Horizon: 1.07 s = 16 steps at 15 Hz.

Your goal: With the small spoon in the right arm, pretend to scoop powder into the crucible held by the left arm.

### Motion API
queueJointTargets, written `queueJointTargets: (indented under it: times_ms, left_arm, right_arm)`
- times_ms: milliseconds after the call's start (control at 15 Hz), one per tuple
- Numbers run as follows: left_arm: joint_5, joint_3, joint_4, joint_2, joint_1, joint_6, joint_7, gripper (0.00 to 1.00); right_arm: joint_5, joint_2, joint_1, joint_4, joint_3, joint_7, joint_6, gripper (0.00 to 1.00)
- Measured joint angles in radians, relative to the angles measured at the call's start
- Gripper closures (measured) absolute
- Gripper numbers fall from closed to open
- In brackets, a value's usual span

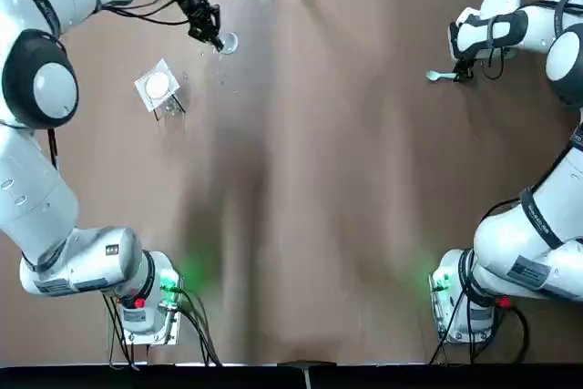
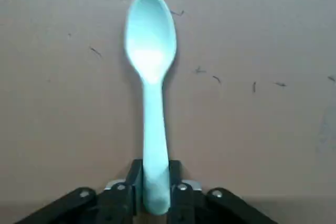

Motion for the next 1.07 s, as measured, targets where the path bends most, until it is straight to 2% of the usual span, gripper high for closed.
queueJointTargets:
  times_ms: [67, 533, 800, 1067]
  left_arm:
    - [-0.006, 0.0, 0.014, 0.013, -0.033, 0.034, -0.043, 0.94]
    - [-0.007, 0.0, 0.032, 0.044, -0.095, 0.109, -0.137, 0.94]
    - [-0.017, -0.001, 0.033, 0.052, -0.158, 0.14, -0.201, 0.94]
    - [-0.058, -0.001, 0.034, 0.053, -0.184, 0.147, -0.209, 0.94]
  right_arm:
    - [0.0, 0.0, 0.0, 0.0, 0.0, 0.001, 0.0, 0.76]
    - [0.001, 0.0, 0.0, 0.004, 0.0, 0.002, -0.014, 0.76]
    - [0.02, -0.001, 0.0, 0.031, 0.003, 0.003, -0.122, 0.76]
    - [0.086, -0.027, 0.013, 0.057, 0.012, 0.035, -0.25, 0.76]
